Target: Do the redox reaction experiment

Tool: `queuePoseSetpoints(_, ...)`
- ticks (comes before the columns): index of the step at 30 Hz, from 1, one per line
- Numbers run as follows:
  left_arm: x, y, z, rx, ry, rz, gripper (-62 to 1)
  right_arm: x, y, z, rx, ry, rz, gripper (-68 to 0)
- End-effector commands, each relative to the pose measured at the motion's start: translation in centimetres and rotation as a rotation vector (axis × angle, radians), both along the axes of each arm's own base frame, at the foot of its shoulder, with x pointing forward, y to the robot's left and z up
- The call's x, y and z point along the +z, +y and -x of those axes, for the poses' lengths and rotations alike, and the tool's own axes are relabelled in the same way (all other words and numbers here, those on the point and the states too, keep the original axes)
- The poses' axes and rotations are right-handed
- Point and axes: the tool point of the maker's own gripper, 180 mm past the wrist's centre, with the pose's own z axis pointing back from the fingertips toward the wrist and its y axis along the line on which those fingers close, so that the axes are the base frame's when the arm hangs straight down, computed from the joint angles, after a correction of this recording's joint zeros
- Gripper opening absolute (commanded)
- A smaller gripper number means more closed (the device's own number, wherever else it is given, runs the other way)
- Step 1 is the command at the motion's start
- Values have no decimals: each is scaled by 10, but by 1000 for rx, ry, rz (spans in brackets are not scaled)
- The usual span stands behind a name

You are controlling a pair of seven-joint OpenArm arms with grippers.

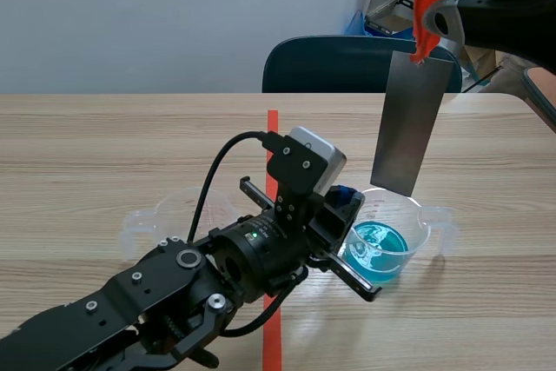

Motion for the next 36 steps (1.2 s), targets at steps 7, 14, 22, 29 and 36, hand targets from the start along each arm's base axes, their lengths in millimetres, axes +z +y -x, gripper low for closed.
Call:
queuePoseSetpoints(7,9,-1,-7,31,-27,23,-582,10,2,1,15,-29,-12,-667)
queuePoseSetpoints(14,8,1,-6,30,-25,21,-582,10,2,1,15,-29,-12,-667)
queuePoseSetpoints(22,6,25,14,45,-19,6,-582,10,2,1,15,-29,-12,-667)
queuePoseSetpoints(29,17,68,43,87,-16,-3,-581,10,2,1,15,-29,-12,-667)
queuePoseSetpoints(36,30,105,78,116,10,-39,-529,10,2,1,15,-29,-12,-667)
